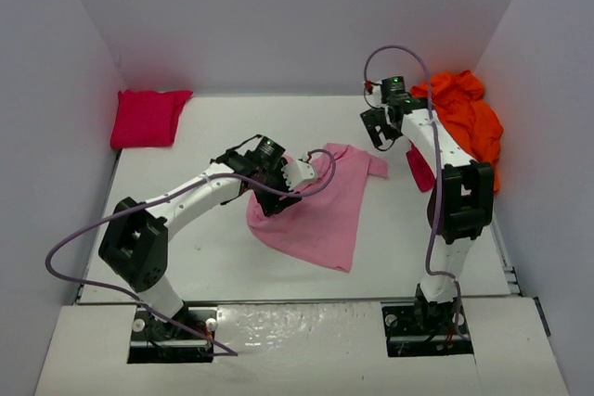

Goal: Fold and stack the t-shirts
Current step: Move the tshirt to the center of the board, then flatten the tshirt out

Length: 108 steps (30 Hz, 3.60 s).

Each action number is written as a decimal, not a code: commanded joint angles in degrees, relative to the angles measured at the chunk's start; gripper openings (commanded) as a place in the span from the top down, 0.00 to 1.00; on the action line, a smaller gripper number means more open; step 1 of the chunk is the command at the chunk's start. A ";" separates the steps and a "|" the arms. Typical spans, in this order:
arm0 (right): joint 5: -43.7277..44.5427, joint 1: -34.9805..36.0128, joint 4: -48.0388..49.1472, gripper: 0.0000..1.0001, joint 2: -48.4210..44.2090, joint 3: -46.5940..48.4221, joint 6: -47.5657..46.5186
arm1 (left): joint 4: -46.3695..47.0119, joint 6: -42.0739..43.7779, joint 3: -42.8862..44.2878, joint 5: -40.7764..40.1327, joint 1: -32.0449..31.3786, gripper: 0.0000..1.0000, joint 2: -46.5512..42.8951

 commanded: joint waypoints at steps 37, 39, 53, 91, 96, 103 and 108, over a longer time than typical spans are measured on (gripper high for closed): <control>-8.50 4.04 -0.32 0.09 -9.47 -9.48 -1.22 | -1.70 -2.61 7.75 -5.73 6.29 0.58 17.34; -8.58 4.32 -0.37 0.09 -8.65 -9.43 -1.10 | -6.12 -2.28 8.66 -5.89 6.29 0.63 17.18; -8.20 6.36 0.00 0.09 -7.70 -10.05 -0.53 | 3.85 -4.49 12.67 -10.25 6.18 0.32 3.80; -6.29 3.91 6.18 0.08 -16.98 -17.92 -1.84 | -4.36 -4.57 37.35 0.38 2.51 0.31 28.10; -6.12 3.91 6.11 0.08 -16.81 -18.55 -2.30 | -5.79 -4.33 39.49 1.67 2.51 0.31 30.52; -6.73 3.91 6.32 0.08 -16.43 -18.76 -2.36 | -5.64 -4.33 40.05 1.72 2.65 0.57 32.11; -7.08 3.91 6.37 0.08 -16.12 -19.30 -2.51 | -5.26 -5.14 39.74 -0.06 3.69 0.84 30.22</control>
